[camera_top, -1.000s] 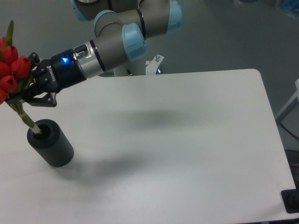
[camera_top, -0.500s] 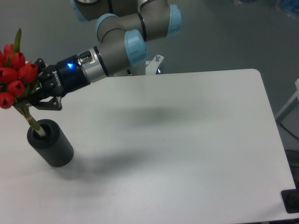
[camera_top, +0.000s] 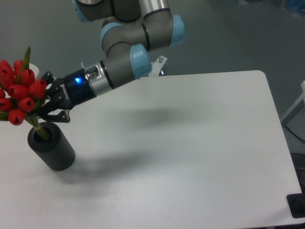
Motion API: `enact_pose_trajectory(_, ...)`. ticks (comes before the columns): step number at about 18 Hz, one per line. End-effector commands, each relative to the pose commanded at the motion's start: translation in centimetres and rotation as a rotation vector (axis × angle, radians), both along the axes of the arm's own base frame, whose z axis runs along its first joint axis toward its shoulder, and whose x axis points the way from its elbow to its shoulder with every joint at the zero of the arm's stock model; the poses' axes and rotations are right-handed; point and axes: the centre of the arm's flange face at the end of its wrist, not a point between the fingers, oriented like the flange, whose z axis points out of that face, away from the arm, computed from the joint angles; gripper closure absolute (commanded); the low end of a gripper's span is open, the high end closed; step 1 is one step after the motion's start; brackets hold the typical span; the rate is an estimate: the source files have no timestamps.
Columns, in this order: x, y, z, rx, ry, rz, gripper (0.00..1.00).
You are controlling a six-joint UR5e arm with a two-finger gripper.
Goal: Insert the flowers into the vase
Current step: 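Push the tulips deeper into the vase and settle them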
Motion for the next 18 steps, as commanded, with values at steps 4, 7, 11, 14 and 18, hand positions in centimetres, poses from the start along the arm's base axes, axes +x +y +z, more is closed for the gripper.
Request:
enact_pose_trajectory(4,0.2,-0.1,-2.2,-0.012,-0.010,-0.007,0.61)
enact_pose_trajectory(7,0.2,-0.2,-3.3,-0.014,-0.011,-0.010,0.57)
enact_pose_trajectory(11,0.3,-0.3,-3.8,-0.018,-0.014,-0.011,0.18)
enact_pose_trajectory(14,0.4,-0.4,-4.2,-0.023,-0.019,-0.011,0.00)
enact_pose_trajectory(18,0.4,-0.4,-4.4,-0.023,-0.019,-0.012,0.00)
